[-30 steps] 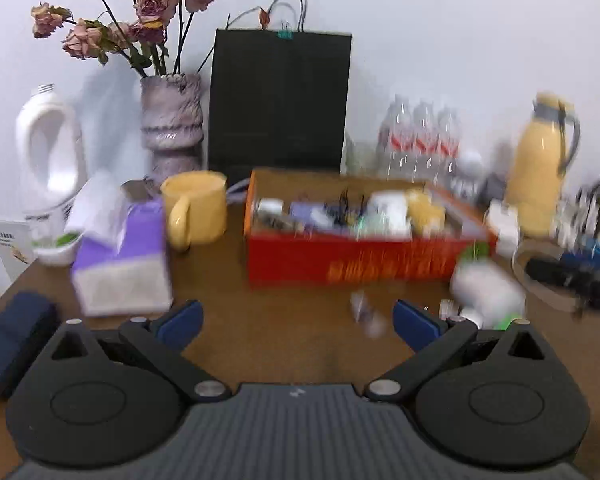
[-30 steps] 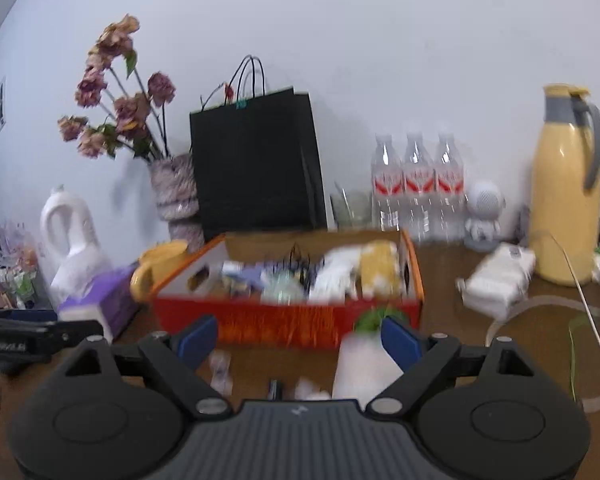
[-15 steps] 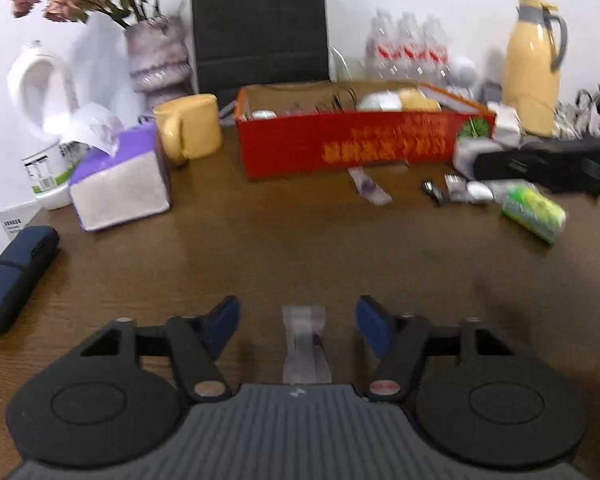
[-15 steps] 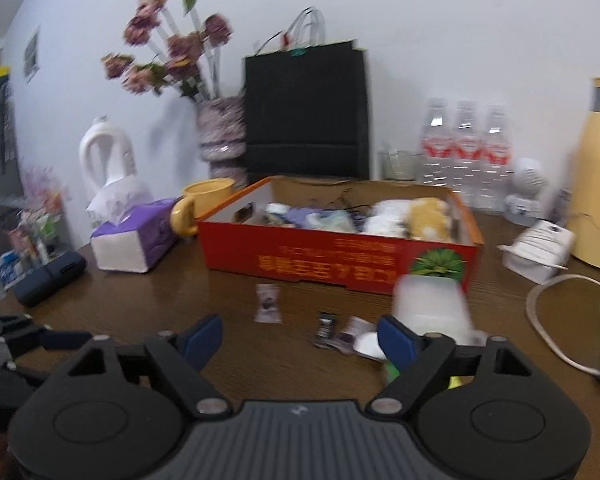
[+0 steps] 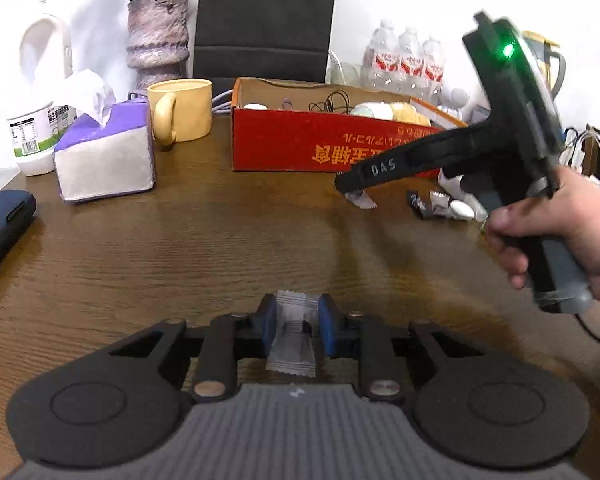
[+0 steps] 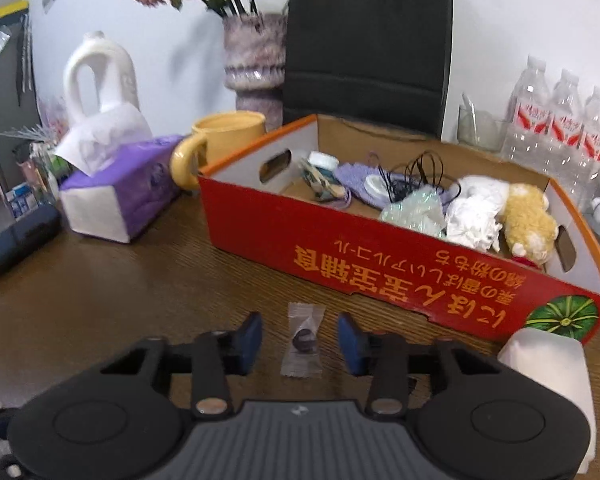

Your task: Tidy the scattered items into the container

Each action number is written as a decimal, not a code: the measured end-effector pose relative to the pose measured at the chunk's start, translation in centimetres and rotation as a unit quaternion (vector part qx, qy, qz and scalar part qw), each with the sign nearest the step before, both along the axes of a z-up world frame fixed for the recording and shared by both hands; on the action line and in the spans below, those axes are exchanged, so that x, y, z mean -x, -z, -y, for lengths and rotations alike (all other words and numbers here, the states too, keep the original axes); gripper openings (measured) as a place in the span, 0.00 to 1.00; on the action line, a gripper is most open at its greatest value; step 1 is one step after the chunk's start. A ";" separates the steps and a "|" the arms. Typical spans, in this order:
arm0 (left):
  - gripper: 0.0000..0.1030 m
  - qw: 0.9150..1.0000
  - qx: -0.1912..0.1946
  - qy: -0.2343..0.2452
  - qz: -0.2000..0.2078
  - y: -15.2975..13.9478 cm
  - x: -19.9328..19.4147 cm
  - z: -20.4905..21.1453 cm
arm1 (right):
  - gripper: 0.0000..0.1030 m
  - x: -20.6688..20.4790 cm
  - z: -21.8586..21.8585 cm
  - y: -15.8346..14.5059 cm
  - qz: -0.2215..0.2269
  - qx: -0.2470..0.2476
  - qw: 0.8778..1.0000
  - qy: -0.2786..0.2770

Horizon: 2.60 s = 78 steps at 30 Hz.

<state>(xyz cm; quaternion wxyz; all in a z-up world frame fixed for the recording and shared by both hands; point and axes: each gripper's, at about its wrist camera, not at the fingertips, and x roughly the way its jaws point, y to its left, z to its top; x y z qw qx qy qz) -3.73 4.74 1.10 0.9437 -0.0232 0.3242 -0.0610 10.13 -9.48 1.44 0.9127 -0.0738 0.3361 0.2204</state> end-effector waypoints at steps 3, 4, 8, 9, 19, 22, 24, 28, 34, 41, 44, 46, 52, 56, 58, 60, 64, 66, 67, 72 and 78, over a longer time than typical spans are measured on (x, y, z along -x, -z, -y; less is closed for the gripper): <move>0.22 1.000 0.007 -0.003 0.010 -0.6 -0.2 -0.2 | 0.28 -0.4 0.3 0.4 -0.007 -0.001 1.000 0.000; 0.22 1.000 0.009 -0.006 0.011 -0.8 -0.4 -0.3 | 0.28 -0.4 0.3 0.5 -0.009 -0.002 1.000 0.000; 0.22 0.999 0.013 -0.011 0.029 -1.5 -0.6 0.0 | 0.26 -0.5 0.3 0.6 -0.005 -0.006 1.000 0.001; 0.22 0.999 0.014 -0.010 0.039 -1.8 -0.5 0.0 | 0.22 -0.5 0.2 0.7 -0.010 -0.009 1.000 0.000; 0.22 0.998 0.018 -0.021 0.059 -3.1 0.0 -0.8 | 0.13 1.4 -0.1 0.4 0.013 -0.012 1.000 0.018; 0.22 0.997 0.019 -0.026 0.070 -3.5 -0.1 -0.3 | 0.12 4.2 2.0 -1.1 0.043 -0.019 0.998 0.032; 0.22 0.997 0.023 -0.021 0.068 -3.5 -0.5 0.5 | 0.13 6.3 4.2 -2.3 0.052 -0.044 0.996 0.053; 0.22 0.997 0.015 0.009 0.075 -4.3 -1.2 2.7 | 0.13 10.2 8.2 -4.6 0.081 -0.095 0.988 0.085; 0.23 0.994 0.011 0.034 0.099 -5.8 -2.8 4.2 | 0.13 12.3 10.0 -6.5 0.107 -0.104 0.984 0.099; 0.23 0.992 0.019 0.047 0.113 -8.4 -9.4 5.3 | 0.13 8.7 12.2 -8.7 0.111 -0.108 0.982 0.106; 0.23 0.994 0.033 0.072 0.074 -9.5 -14.2 7.0 | 0.13 5.1 13.1 -10.4 0.124 -0.108 0.981 0.101; 0.23 0.994 0.028 0.091 0.053 -9.9 -17.9 8.9 | 0.13 1.7 13.8 -11.0 0.104 -0.103 0.983 0.114; 0.23 0.996 0.014 0.070 -0.060 -7.7 -27.8 12.5 | 0.13 -9.8 14.3 -10.3 -0.014 -0.072 0.987 0.140; 0.23 0.992 0.011 0.061 -0.112 -6.4 -31.1 13.2 | 0.13 -14.7 13.3 -8.2 -0.087 -0.030 0.984 0.153; 0.30 0.991 0.008 0.059 -0.123 -6.3 -31.9 13.1 | 0.13 -16.0 12.7 -7.3 -0.107 -0.007 0.981 0.160; 0.40 0.989 0.013 0.060 -0.132 -6.5 -32.6 12.8 | 0.16 -16.8 12.4 -6.7 -0.120 0.016 0.979 0.164; 0.50 0.989 0.006 0.052 -0.136 -7.7 -33.1 11.7 | 0.20 -17.8 13.0 -6.2 -0.149 0.011 0.974 0.170; 0.60 0.990 0.001 0.047 -0.136 -8.3 -33.3 11.0 | 0.23 -17.7 13.3 -6.6 -0.151 0.005 0.973 0.177; 0.67 0.990 -0.003 0.042 -0.134 -8.5 -33.3 10.6 | 0.26 -17.6 13.4 -7.0 -0.147 -0.004 0.973 0.176; 0.76 0.990 -0.033 0.020 -0.133 -8.6 -33.4 9.3 | 0.49 -15.9 13.8 -8.1 -0.129 -0.048 0.977 0.165; 0.85 0.988 -0.069 0.001 -0.140 -8.2 -32.8 8.1 | 0.49 -14.8 13.9 -7.6 -0.142 -0.080 0.972 0.167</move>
